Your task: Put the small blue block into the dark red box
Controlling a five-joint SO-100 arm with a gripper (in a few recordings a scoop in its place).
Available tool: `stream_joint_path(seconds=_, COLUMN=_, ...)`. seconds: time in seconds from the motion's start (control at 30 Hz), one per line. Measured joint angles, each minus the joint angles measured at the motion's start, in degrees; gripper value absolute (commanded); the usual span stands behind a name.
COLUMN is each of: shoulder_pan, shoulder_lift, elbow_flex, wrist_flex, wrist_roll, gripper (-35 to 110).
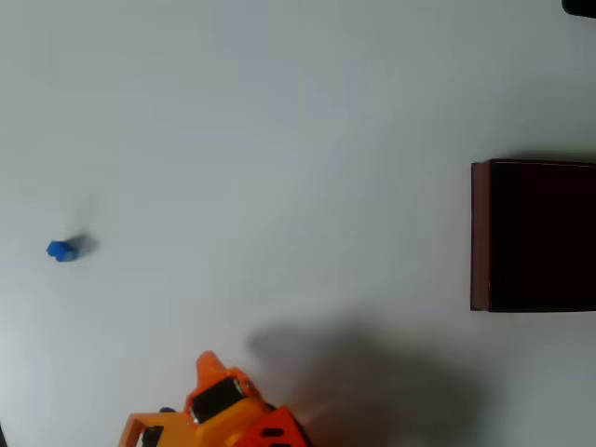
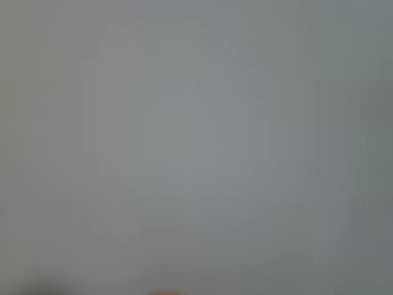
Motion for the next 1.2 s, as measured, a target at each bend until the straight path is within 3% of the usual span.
stream_joint_path(seconds=0.13, shoulder_pan=0.4, shoulder_lift=0.0, elbow_flex=0.0, wrist_flex=0.0, wrist_roll=2.0, gripper=0)
stream_joint_path(seconds=0.27, shoulder_pan=1.3, shoulder_lift=-0.4, elbow_flex=-0.4, wrist_flex=-0.8, wrist_roll=10.9, gripper=0)
stream_joint_path(seconds=0.67, shoulder_pan=-0.5, shoulder_lift=-6.7, elbow_flex=-24.8, wrist_flex=3.3, wrist_roll=49.1, gripper=8)
stream_joint_path(seconds=0.83, shoulder_pan=-5.0, shoulder_lift=-9.8, elbow_flex=-29.5, wrist_flex=-2.5, wrist_roll=65.7, gripper=16)
stream_joint_path(seconds=1.0, shoulder_pan=-10.5, shoulder_lift=-3.4, elbow_flex=-19.3, wrist_flex=-18.6, wrist_roll=84.0, gripper=18)
stream_joint_path(seconds=1.2, shoulder_pan=-13.7, shoulder_lift=-9.8, elbow_flex=-16.1, wrist_flex=-27.9, wrist_roll=95.7, gripper=21)
